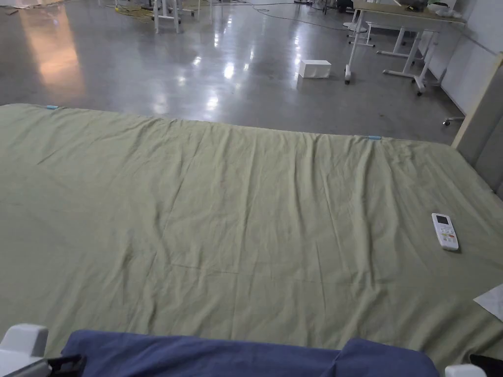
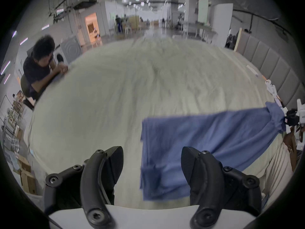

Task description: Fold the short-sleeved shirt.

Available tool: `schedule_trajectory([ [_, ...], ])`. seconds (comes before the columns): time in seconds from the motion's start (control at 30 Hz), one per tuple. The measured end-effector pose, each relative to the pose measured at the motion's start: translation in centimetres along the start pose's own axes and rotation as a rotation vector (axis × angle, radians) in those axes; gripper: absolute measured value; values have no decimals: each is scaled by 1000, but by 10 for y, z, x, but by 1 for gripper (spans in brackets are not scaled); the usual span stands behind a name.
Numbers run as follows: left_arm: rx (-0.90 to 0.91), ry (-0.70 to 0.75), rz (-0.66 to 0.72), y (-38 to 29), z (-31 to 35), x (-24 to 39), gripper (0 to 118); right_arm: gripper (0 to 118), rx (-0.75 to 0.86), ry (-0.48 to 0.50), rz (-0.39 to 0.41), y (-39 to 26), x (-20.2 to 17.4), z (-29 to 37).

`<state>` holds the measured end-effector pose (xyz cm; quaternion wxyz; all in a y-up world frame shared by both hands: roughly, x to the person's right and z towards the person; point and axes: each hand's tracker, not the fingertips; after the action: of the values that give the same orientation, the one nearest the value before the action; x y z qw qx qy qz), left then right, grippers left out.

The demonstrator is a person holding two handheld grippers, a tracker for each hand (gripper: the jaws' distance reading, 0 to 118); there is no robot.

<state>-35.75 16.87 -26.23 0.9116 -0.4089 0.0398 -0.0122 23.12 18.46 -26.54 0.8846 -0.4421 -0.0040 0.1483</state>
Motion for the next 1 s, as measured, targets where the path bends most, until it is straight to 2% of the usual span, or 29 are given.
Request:
schedule_trajectory([
  [0.13, 148, -20, -15, 36, 10, 22, 74, 89, 193, -32, -53, 35, -7, 22],
  [0.2, 226, -11, 8, 56, 12, 36, 74, 89, 335, -36, -87, 52, -17, 29],
  [0.4, 455, 41, 59, 96, 30, 79, 71, 85, 609, -33, -205, 96, -52, 41],
  [0.47, 519, 57, 55, 103, 37, 87, 65, 73, 674, -56, -222, 106, -62, 45],
  [0.57, 607, 110, 49, 108, 49, 102, 39, 46, 799, -107, -201, 120, -76, 52],
  [0.6, 625, 122, 56, 109, 46, 100, 25, 37, 786, -89, -230, 122, -79, 51],
  [0.7, 663, 137, 70, 109, 51, 104, 7, 14, 821, -89, -253, 131, -86, 55],
  [0.8, 664, 105, 69, 110, 50, 100, 2, 1, 845, -87, -261, 135, -92, 59],
  [0.9, 643, 108, 46, 111, 51, 99, 0, 0, 847, -54, -248, 138, -95, 58],
  [1.0, 609, 99, 48, 108, 49, 90, 0, 0, 860, -71, -216, 140, -99, 58],
])
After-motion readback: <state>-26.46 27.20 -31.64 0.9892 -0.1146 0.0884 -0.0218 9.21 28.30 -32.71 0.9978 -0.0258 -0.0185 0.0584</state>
